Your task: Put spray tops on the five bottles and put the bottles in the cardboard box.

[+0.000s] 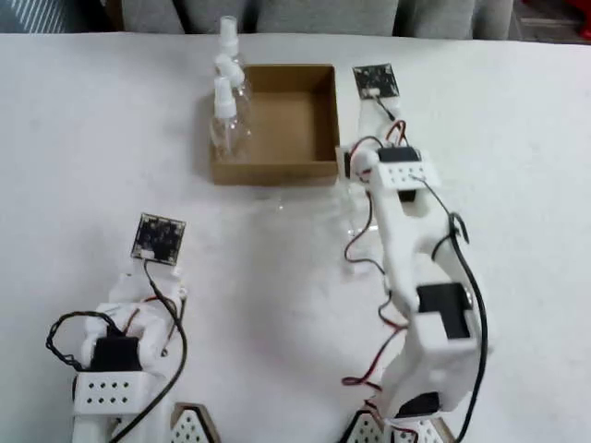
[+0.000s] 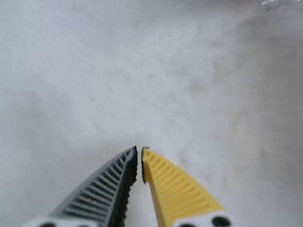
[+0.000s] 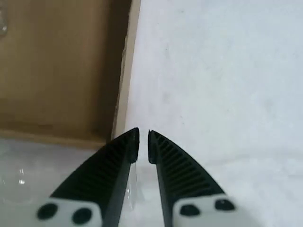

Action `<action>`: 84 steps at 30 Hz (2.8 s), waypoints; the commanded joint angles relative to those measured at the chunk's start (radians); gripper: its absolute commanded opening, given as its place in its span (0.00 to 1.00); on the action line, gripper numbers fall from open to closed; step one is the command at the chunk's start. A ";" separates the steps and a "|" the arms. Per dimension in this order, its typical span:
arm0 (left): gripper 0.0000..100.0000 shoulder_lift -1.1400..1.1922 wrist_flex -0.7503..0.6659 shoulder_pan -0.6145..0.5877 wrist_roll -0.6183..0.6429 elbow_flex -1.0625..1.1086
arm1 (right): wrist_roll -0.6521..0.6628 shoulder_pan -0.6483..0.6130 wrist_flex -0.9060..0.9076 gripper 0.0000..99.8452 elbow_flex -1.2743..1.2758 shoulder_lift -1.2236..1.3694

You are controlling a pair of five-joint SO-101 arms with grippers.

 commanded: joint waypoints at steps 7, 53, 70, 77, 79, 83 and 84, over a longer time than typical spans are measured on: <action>0.02 -0.024 -0.018 -0.008 -0.009 0.000 | -0.044 -0.004 0.002 0.02 -0.167 0.209; 0.02 -0.024 -0.069 -0.008 -0.008 0.026 | 0.164 -0.449 0.677 0.19 -0.178 -0.217; 0.02 -0.024 -0.074 -0.008 -0.008 0.025 | 0.224 -0.576 0.714 0.29 -0.430 0.091; 0.02 -0.024 -0.074 -0.010 -0.003 0.021 | 0.195 -0.631 0.754 0.29 -0.493 0.099; 0.02 -0.024 -0.074 -0.010 -0.003 0.021 | 0.175 -0.633 0.722 0.29 -0.485 0.102; 0.02 -0.024 -0.074 -0.027 -0.003 0.021 | 0.158 -0.644 0.699 0.29 -0.485 0.133; 0.02 -0.024 -0.074 -0.036 -0.002 0.021 | 0.158 -0.650 0.697 0.29 -0.485 0.145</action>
